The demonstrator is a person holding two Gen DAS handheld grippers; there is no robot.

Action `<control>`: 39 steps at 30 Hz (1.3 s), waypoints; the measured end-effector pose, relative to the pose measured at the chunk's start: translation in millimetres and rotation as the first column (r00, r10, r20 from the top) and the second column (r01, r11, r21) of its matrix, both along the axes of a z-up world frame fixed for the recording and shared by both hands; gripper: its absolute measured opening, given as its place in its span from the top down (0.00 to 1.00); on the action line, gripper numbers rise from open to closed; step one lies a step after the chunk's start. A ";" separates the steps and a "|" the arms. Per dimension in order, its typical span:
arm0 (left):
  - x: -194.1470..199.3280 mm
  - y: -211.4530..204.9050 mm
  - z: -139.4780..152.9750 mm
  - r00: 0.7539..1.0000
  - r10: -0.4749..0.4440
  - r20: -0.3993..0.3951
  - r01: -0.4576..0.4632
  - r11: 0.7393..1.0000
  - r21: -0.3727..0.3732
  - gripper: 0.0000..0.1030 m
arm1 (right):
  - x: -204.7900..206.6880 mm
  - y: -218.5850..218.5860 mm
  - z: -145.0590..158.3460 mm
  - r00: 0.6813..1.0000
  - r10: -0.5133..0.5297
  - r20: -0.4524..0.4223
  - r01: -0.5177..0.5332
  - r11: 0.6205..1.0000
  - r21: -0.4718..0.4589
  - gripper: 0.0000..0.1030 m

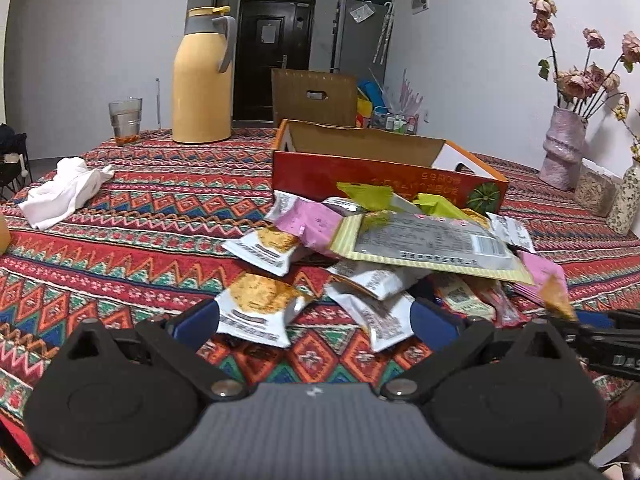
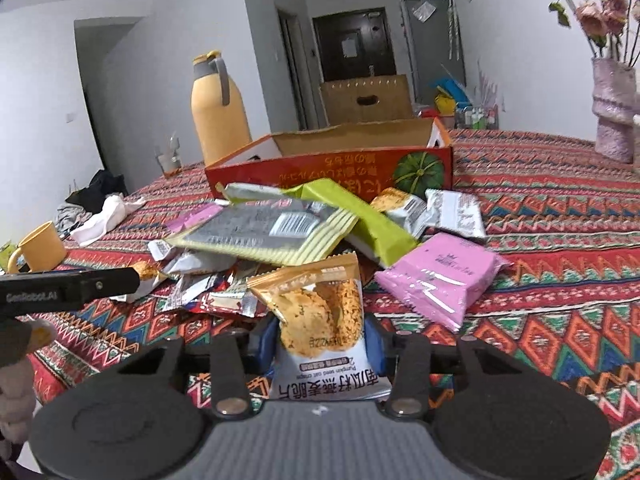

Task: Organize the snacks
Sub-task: 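Grasp a white cookie packet from the pile with both tools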

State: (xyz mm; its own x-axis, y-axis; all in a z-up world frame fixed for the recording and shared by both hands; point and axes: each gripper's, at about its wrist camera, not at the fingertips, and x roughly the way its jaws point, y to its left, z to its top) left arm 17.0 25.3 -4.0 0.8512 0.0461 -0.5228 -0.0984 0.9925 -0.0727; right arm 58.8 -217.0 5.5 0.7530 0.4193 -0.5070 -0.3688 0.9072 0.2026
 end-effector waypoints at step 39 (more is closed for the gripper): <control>42.6 33.1 -15.2 0.992 0.015 -0.129 -0.013 1.000 0.015 0.51 | -7.1 -22.3 10.0 0.990 -0.132 0.045 0.132 0.991 0.004 0.58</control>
